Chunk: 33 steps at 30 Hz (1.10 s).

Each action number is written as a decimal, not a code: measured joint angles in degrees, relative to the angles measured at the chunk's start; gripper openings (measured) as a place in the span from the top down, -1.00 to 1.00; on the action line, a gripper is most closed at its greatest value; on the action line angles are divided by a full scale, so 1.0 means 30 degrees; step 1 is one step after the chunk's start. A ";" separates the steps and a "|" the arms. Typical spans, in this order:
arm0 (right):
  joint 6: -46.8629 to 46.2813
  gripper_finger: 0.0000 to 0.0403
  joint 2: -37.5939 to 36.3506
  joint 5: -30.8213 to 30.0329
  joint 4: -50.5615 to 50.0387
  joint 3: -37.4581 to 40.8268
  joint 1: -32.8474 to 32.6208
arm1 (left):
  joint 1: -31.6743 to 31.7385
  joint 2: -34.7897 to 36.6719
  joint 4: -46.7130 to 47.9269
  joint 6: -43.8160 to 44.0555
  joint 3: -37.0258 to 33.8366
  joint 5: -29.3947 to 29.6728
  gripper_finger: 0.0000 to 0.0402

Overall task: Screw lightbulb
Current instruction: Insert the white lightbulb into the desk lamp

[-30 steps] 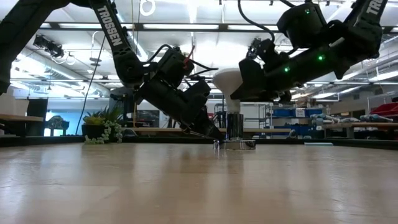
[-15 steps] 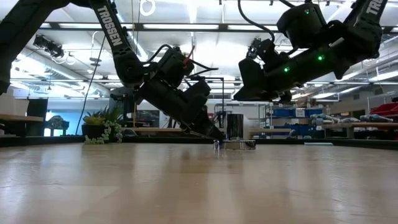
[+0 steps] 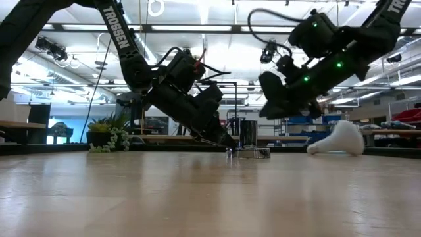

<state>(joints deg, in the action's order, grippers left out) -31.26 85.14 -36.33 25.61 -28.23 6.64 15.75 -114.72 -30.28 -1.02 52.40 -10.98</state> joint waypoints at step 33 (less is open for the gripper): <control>0.3979 -0.24 -0.8514 0.9154 -0.9154 -0.0346 0.1141 | 0.0000 0.0619 0.1129 0.0439 -0.0036 -0.1176 1.00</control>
<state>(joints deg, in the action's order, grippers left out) -19.32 59.59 -8.87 -1.85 -29.27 10.06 15.75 -112.86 -26.89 0.30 52.29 -14.51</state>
